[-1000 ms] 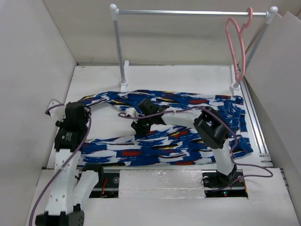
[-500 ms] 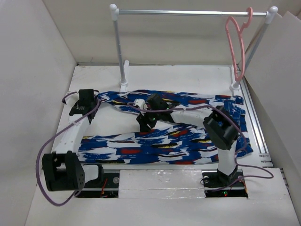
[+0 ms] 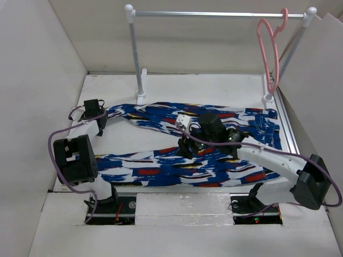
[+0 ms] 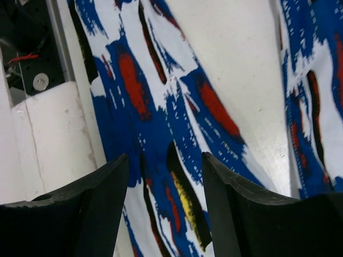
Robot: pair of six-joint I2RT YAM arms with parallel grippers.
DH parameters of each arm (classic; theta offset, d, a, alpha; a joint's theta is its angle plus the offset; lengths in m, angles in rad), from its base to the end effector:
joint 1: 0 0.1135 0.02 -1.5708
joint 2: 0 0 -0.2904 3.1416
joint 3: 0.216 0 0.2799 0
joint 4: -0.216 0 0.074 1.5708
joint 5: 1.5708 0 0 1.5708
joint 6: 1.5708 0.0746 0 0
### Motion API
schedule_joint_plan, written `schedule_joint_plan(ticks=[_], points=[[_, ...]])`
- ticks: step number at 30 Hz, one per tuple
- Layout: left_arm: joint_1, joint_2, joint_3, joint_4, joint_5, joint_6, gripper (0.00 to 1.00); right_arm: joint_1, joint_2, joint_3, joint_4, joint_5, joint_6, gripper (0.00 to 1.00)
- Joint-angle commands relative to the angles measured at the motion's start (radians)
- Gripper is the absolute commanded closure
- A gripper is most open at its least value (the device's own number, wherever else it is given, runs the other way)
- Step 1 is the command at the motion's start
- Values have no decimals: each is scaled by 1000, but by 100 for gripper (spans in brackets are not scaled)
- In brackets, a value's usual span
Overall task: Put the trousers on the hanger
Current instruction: Flatten out the trousers at the center of the board.
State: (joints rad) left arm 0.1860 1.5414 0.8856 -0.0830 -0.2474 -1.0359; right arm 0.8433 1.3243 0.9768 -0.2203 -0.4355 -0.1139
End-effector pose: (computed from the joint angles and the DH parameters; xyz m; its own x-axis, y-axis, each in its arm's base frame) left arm 0.3631 0.0869 0.1861 -0.0300 -0.8544 -0.5187 -0.7514 0.3615 -0.5520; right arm 0.2066 0.2794 0.2823 -0.2515 -0.4374 -0.8634 -0.9484 0.2895 0.1296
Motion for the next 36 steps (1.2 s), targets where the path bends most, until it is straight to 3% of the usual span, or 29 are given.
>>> schedule_joint_plan(ticks=[1, 4, 8, 10, 16, 26, 30, 36], points=[[0, 37, 70, 114, 16, 5, 32, 23, -56, -38, -21, 7, 42, 38], [0, 88, 121, 111, -4, 14, 45, 33, -85, -62, -7, 7, 71, 38], [0, 95, 148, 144, -16, 46, 76, 65, -86, -78, 19, 21, 105, 39], [0, 85, 186, 126, -32, 80, 100, 97, -80, -72, 3, 50, 108, 39], [0, -27, 216, -25, -58, 134, 100, 97, -91, -37, -57, 109, 66, 39], [-66, -502, 225, -383, -29, 121, 100, 28, -76, 60, -200, 100, -58, 39], [-20, -446, 315, -491, -1, 184, 100, -36, -60, 97, -238, 77, -99, 39], [-20, -174, 407, -425, 16, 250, 100, -157, -24, 155, -257, 57, -118, 39]])
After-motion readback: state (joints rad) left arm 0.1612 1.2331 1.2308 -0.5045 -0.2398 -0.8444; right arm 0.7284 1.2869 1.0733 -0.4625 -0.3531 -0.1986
